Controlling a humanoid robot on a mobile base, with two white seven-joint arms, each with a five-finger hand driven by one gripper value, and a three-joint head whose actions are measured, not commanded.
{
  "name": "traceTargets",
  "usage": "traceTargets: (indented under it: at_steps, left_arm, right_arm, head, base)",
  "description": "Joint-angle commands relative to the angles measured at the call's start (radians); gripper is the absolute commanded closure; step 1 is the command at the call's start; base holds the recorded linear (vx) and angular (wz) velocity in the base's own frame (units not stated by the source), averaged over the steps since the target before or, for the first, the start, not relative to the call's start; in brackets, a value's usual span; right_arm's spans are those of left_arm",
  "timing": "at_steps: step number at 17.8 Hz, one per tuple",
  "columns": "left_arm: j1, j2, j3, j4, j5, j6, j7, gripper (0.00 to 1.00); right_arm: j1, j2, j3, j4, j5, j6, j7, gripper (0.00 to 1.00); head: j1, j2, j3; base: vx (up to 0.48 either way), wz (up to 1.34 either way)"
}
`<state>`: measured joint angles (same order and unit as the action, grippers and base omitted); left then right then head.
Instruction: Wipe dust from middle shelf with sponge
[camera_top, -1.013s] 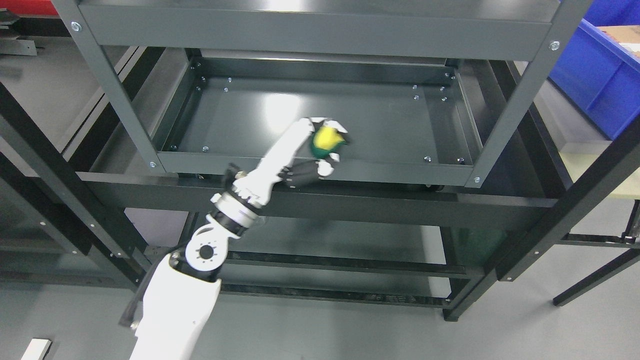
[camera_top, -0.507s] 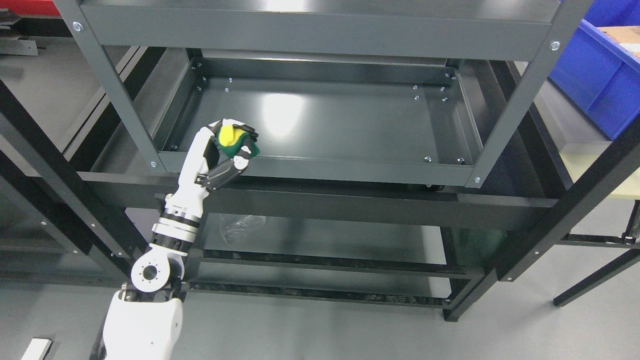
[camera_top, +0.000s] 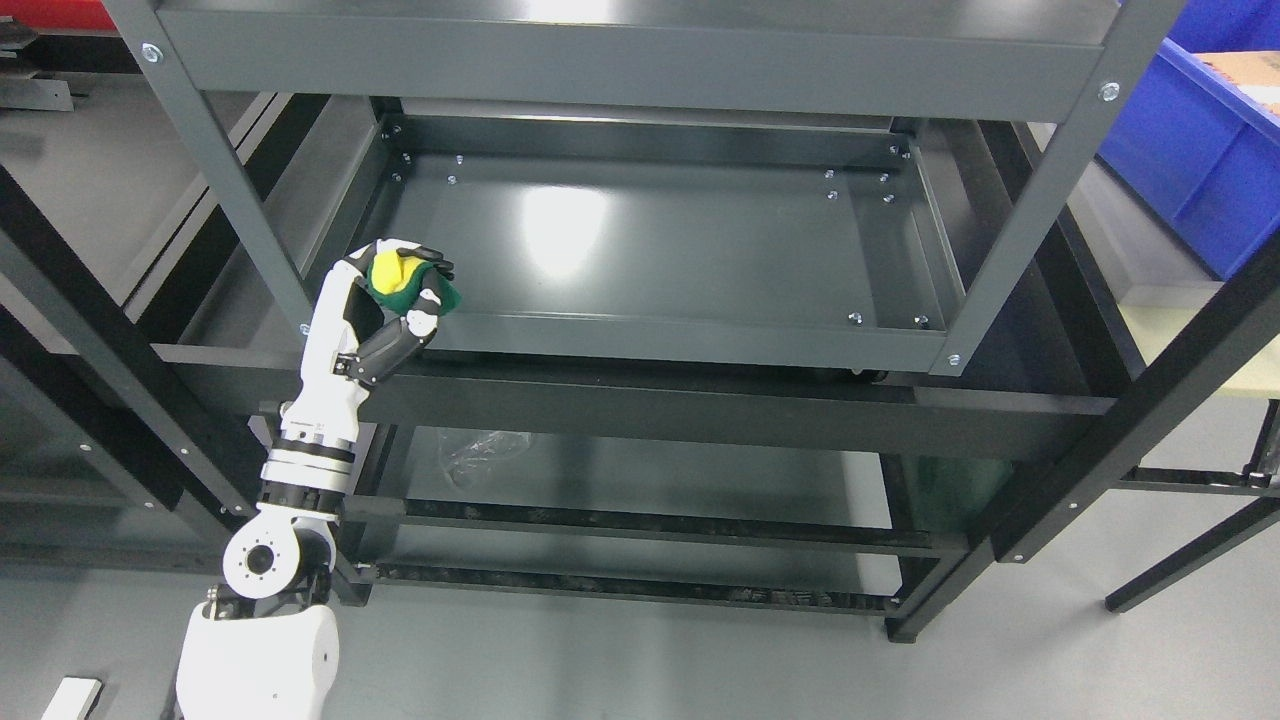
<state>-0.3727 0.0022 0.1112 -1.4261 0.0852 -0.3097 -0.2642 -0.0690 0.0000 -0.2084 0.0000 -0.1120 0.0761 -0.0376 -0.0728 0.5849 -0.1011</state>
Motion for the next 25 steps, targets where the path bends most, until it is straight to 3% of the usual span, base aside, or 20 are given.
traceTargets:
  at_steps: [1,25]
  left_arm:
    - [-0.002,0.015,0.059,-0.001,0.045,0.000,-0.003,0.98]
    - [-0.051,0.015,0.058,0.003,0.130,0.017,-0.021,0.98]
  right_arm:
    - [0.000,-0.017,0.000,-0.017,0.000,0.001,0.001,0.00]
    - [0.000,-0.017,0.000,-0.017,0.000,0.001,0.001,0.00]
  head:
    - [0.0000,0.000,0.000]
    - [0.0000,0.000,0.000]
  base:
    - [0.000,0.00]
    - [0.000,0.00]
